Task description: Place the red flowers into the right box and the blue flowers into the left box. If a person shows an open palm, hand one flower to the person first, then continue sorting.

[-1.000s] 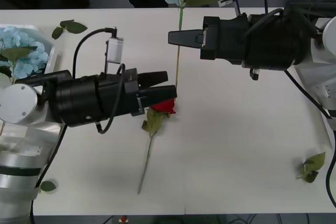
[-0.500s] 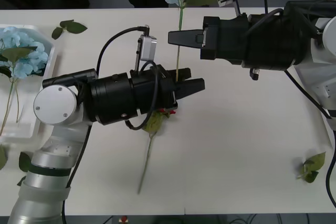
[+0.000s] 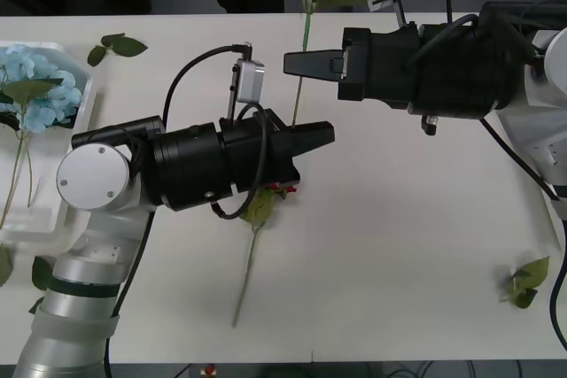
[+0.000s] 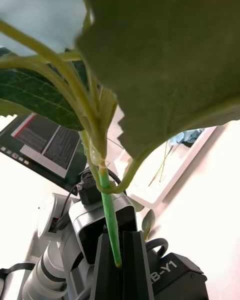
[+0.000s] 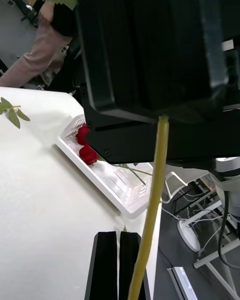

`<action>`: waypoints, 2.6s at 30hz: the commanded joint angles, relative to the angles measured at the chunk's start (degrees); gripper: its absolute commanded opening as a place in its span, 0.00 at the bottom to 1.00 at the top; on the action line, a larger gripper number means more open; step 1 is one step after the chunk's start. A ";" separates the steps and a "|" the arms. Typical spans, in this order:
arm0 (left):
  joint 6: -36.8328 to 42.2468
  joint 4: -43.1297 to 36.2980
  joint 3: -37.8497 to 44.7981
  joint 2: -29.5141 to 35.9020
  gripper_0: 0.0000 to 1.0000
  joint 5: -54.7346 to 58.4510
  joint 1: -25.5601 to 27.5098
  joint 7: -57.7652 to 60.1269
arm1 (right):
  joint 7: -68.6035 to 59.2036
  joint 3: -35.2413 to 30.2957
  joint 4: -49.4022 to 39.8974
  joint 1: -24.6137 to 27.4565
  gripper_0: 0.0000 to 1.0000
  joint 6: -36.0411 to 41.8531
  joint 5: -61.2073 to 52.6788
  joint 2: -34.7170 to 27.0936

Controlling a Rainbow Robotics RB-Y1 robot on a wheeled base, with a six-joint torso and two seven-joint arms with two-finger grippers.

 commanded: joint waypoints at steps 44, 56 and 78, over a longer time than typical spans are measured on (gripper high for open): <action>9.63 -10.91 20.65 15.76 0.00 -8.33 -3.19 24.88 | 9.46 -1.47 -1.02 1.92 1.00 2.71 4.73 -5.95; 25.71 -10.91 38.58 29.56 0.00 -25.65 -1.35 30.07 | 30.29 -9.38 -1.02 1.83 1.00 18.97 14.40 -9.47; 5.41 5.17 52.38 30.87 0.00 -27.14 17.11 10.30 | 53.54 -16.67 6.45 1.83 1.00 28.11 4.91 -22.56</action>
